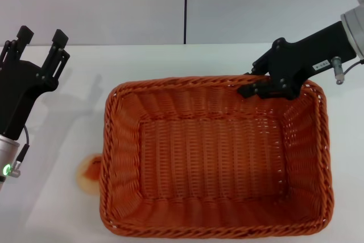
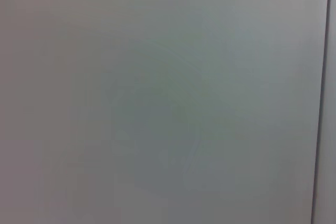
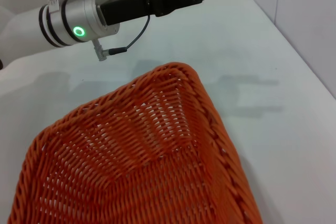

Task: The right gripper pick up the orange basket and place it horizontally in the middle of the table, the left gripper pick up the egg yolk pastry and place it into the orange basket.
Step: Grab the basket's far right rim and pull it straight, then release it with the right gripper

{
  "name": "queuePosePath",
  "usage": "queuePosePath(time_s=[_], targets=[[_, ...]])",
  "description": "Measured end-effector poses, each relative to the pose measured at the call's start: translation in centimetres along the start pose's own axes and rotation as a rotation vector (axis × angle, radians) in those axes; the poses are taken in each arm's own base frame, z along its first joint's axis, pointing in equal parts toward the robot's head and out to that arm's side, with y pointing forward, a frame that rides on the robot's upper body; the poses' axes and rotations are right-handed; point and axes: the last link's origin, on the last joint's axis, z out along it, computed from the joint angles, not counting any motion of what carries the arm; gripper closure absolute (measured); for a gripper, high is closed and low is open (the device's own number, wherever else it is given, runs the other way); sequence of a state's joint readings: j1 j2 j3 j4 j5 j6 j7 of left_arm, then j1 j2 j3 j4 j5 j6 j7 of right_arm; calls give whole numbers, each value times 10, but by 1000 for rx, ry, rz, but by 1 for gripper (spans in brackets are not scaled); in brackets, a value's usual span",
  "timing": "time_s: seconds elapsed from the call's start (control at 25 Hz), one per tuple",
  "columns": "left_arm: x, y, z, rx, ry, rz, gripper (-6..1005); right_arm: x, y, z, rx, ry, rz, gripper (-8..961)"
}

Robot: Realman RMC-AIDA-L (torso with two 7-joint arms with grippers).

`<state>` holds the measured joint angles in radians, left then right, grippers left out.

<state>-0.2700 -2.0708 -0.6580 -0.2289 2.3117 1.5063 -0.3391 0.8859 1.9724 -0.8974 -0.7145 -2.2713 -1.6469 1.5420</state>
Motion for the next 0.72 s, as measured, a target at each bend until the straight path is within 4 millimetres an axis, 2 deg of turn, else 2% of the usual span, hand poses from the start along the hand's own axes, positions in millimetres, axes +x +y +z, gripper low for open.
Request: queuePosePath(time_s=[0.72], targets=[[0, 0, -1, 1, 0, 0, 285, 0, -3, 9, 19, 33, -6, 791]])
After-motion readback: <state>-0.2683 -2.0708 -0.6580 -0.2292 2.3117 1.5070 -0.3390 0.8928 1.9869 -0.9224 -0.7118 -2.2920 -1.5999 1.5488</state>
